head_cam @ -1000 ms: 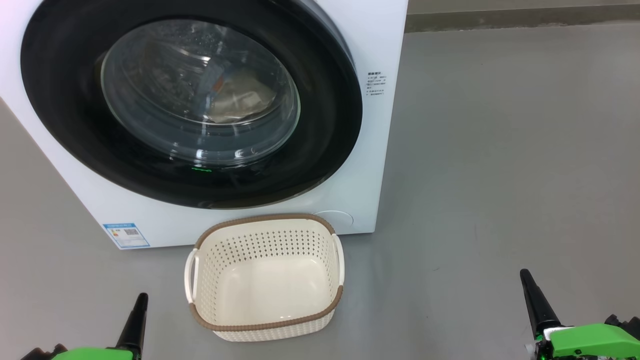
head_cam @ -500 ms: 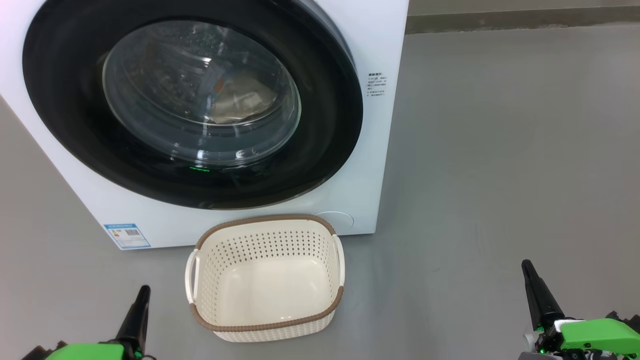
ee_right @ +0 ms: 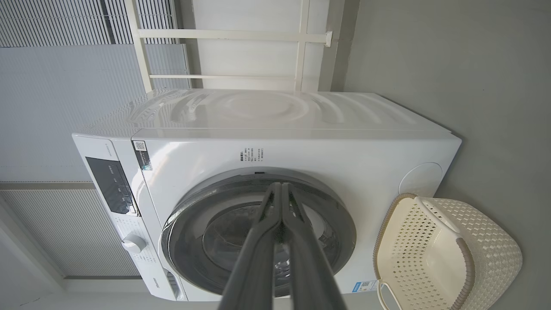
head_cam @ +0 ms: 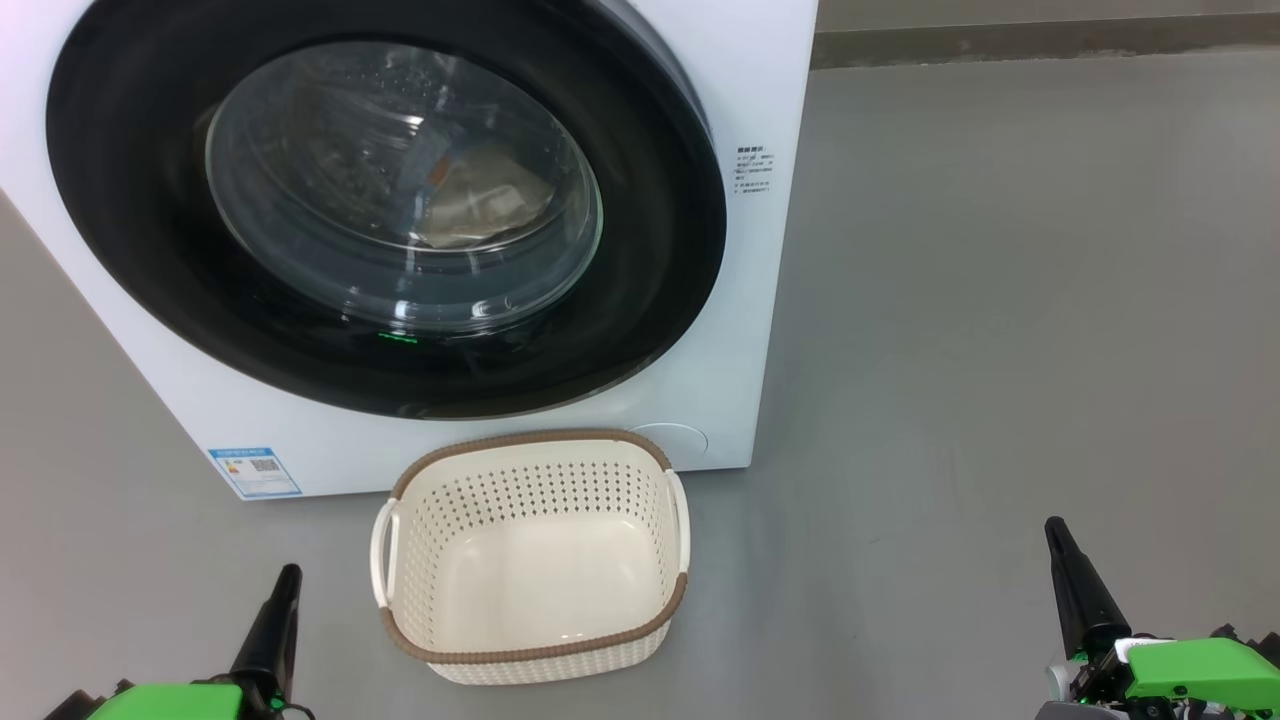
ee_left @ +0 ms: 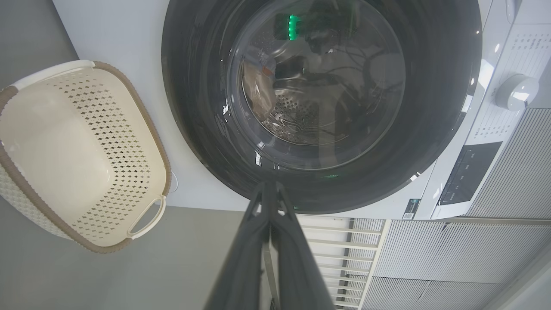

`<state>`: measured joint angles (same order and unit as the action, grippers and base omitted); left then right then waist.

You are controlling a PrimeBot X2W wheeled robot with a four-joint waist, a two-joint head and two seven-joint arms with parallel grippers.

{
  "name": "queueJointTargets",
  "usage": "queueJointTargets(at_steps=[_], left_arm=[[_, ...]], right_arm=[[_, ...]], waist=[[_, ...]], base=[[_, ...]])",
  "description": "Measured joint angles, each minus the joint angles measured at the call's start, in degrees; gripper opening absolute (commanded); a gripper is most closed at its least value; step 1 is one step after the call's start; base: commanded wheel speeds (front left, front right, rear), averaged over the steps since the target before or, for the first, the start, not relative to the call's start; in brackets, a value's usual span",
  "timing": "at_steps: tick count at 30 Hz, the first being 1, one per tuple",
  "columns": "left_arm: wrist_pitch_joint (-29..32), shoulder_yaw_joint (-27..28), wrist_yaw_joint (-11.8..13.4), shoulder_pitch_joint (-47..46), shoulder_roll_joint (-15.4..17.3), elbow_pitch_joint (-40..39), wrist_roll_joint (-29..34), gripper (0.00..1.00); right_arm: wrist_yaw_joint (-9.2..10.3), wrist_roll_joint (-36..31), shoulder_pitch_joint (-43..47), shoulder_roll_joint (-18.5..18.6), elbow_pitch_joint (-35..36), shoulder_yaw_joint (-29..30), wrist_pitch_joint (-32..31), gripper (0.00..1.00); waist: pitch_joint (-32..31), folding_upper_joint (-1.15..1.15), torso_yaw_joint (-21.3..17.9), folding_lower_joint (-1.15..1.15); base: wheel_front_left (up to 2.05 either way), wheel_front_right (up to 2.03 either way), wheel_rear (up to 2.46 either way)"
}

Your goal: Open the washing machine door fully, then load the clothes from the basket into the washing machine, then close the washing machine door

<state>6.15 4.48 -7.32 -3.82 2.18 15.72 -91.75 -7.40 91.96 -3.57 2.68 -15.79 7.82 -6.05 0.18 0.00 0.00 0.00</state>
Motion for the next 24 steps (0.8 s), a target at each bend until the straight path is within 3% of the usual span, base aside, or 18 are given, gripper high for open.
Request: queueJointTargets(at_steps=[24], left_arm=[[0.0, 0.0, 0.0, 0.0, 0.0, 0.0, 0.0, 0.00]], right_arm=[[0.00, 0.0, 0.0, 0.0, 0.0, 0.0, 0.0, 0.00]], waist=[[0.0, 0.00, 0.0, 0.00]], base=[[0.00, 0.00, 0.00]])
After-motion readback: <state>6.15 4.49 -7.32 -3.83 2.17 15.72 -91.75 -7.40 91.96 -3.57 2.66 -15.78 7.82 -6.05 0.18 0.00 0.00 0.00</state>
